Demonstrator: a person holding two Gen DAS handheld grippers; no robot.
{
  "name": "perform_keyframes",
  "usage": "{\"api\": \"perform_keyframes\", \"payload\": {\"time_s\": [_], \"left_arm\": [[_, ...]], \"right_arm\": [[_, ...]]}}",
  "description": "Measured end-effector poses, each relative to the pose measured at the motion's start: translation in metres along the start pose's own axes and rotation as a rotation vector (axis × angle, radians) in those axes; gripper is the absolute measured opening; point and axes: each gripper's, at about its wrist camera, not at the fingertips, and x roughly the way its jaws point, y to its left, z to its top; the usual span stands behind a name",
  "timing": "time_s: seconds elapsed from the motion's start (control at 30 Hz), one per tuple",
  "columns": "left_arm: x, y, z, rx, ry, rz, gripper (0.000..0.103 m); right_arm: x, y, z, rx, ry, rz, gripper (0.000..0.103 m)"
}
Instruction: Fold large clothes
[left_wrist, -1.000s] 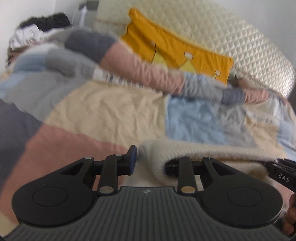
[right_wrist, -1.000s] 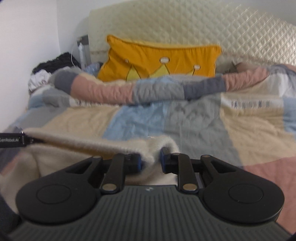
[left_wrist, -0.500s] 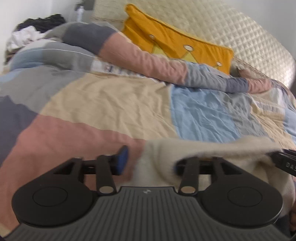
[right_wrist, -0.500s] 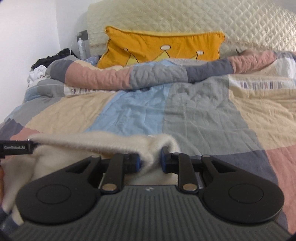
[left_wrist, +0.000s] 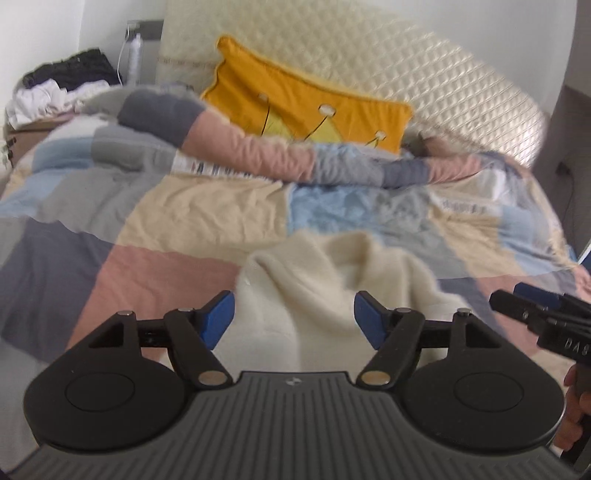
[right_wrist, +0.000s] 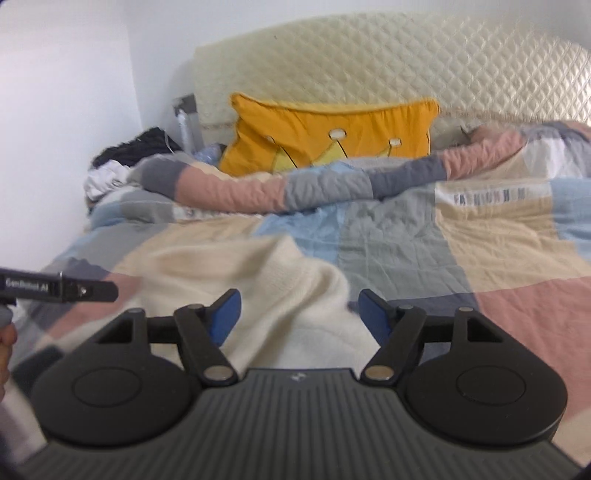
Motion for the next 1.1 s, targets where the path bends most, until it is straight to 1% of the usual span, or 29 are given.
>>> {"api": "perform_keyframes", "payload": {"time_s": [0.1, 0.2, 0.3, 0.4, 0.5, 0.57, 0.63, 0.67, 0.8, 0.87, 0.93, 1.1], "left_arm": [[-0.046, -0.012, -0.005, -0.002, -0.022, 0.008, 0.076], [-0.088, -0.021, -0.014, -0.04, -0.01, -0.012, 0.076], [-0.128, -0.036, -0.026, -0.039, -0.003, -0.01, 0.076], [-0.168, -0.052, -0.041, -0.041, -0.001, -0.023, 0.076], [-0.205, -0.066, -0.058, -0.03, -0.007, -0.018, 0.076], [-0.225, -0.072, -0.072, -0.042, 0.009, -0.014, 0.076], [-0.239, -0.076, -0.089, -0.055, 0.053, -0.009, 0.076], [-0.245, -0.078, -0.097, -0.064, 0.07, 0.007, 0.076], [-0.263, -0.078, -0.13, -0.073, 0.115, 0.038, 0.076], [-0.267, -0.073, -0.143, -0.075, 0.143, 0.065, 0.076], [-0.268, -0.067, -0.155, -0.076, 0.177, 0.116, 0.076], [-0.274, -0.042, -0.183, -0.118, 0.244, 0.161, 0.076]], "right_arm": [[-0.038, 0.011, 0.001, -0.009, -0.029, 0.013, 0.072], [-0.076, 0.023, -0.001, -0.022, -0.049, 0.018, 0.072], [-0.114, 0.033, -0.006, -0.023, -0.079, 0.026, 0.072], [-0.15, 0.042, -0.007, -0.023, -0.099, 0.033, 0.072], [-0.186, 0.049, -0.009, -0.022, -0.118, 0.047, 0.072], [-0.207, 0.054, -0.013, -0.034, -0.125, 0.046, 0.072], [-0.225, 0.057, -0.021, -0.032, -0.123, 0.05, 0.072], [-0.233, 0.058, -0.026, -0.024, -0.122, 0.052, 0.072], [-0.256, 0.063, -0.049, 0.0, -0.107, 0.068, 0.072], [-0.263, 0.064, -0.061, 0.01, -0.1, 0.083, 0.072], [-0.271, 0.067, -0.072, 0.019, -0.096, 0.083, 0.072], [-0.277, 0.071, -0.108, 0.046, -0.061, 0.09, 0.072]]}}
